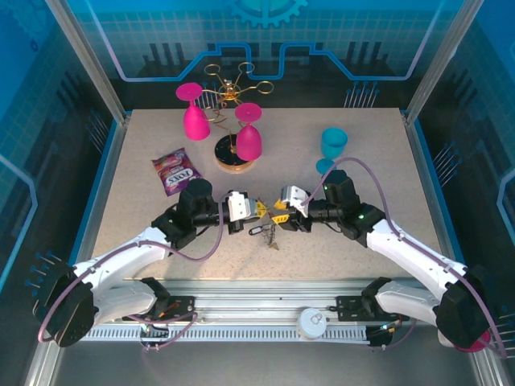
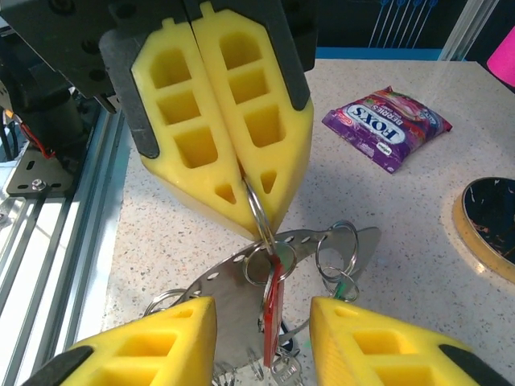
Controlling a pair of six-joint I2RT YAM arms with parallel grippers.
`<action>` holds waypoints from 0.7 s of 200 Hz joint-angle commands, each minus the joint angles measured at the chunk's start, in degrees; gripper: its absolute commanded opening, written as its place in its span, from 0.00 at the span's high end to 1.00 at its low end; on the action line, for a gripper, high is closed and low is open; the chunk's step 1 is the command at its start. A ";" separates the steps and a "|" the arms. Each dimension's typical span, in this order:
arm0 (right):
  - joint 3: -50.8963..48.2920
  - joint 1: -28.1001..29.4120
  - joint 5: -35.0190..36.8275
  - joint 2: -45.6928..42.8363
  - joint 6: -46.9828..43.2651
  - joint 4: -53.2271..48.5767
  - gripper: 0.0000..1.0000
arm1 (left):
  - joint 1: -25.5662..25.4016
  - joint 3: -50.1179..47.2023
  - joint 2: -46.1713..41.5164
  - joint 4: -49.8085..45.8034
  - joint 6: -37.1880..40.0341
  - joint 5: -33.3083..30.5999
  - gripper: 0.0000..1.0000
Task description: Put the keys on the keyring
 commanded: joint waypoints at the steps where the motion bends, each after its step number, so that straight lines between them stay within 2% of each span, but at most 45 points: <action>1: -0.73 0.10 1.05 0.92 1.36 4.01 0.64 | 0.02 -0.41 -1.52 5.17 -1.70 3.30 1.00; 76: -0.56 1.00 0.30 3.13 1.90 6.63 0.71 | 0.05 -1.11 -1.43 8.10 -3.87 4.53 1.00; 110: -0.51 0.97 0.92 2.48 2.68 7.42 0.85 | 0.08 -1.29 -1.44 8.15 -4.09 3.45 1.00; 140: 0.68 1.06 3.81 1.04 0.99 3.48 0.93 | 0.08 -1.05 -1.48 6.22 -2.99 1.30 1.00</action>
